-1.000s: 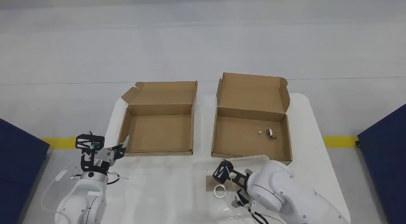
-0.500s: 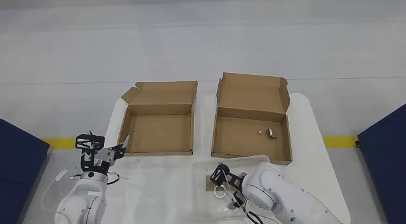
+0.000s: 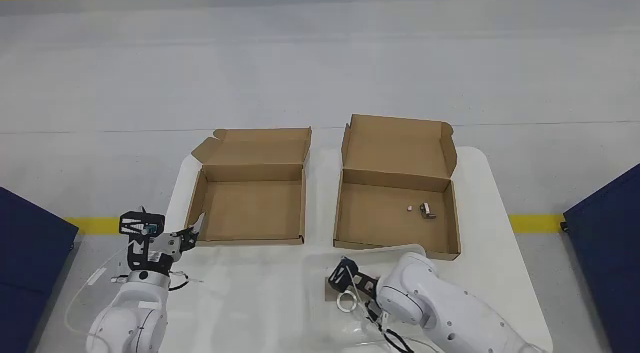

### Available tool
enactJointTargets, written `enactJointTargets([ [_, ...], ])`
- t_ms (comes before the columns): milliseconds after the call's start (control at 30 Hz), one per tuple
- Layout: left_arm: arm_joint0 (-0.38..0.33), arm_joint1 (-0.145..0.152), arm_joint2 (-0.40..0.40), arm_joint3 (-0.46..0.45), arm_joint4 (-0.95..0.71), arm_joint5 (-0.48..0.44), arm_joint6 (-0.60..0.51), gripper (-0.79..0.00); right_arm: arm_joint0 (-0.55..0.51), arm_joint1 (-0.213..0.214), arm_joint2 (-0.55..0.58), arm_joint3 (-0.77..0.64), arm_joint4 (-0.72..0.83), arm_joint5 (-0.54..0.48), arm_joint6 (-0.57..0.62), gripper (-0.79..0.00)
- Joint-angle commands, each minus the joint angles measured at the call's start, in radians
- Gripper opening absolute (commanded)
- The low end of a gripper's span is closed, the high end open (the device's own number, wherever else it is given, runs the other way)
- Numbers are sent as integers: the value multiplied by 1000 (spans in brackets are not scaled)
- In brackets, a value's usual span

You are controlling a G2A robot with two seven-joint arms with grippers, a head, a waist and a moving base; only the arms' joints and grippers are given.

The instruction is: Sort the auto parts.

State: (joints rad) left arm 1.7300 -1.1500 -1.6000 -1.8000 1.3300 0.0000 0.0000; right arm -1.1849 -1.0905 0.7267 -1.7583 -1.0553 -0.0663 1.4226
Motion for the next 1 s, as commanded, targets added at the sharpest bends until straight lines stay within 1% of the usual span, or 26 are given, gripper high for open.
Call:
enactJointTargets([
  [0, 0, 0, 0, 0, 0, 0, 0, 0, 2, -2, -3, 4, 0, 1, 0, -477],
  [67, 0, 0, 0, 0, 0, 0, 0, 0, 3, -4, -5, 7, 1, 2, 0, -493],
  [167, 0, 0, 0, 0, 0, 0, 0, 0, 6, -6, -8, 10, -4, 4, 3, -548],
  [200, 0, 0, 0, 0, 0, 0, 0, 0, 7, -7, -9, 11, -6, 7, 5, -628],
  [233, 0, 0, 0, 0, 0, 0, 0, 0, 7, -8, -10, 11, -10, 10, 6, -742],
  [267, 0, 0, 0, 0, 0, 0, 0, 0, 7, -9, -12, 10, -13, 12, 6, -785],
  [467, 0, 0, 0, 0, 0, 0, 0, 0, -6, -6, 8, -29, -21, 34, 28, -785],
  [667, 0, 0, 0, 0, 0, 0, 0, 0, -61, 21, 96, -206, -31, 51, 108, -785],
  [967, 0, 0, 0, 0, 0, 0, 0, 0, -61, 21, 96, -206, -31, 51, 108, -785],
])
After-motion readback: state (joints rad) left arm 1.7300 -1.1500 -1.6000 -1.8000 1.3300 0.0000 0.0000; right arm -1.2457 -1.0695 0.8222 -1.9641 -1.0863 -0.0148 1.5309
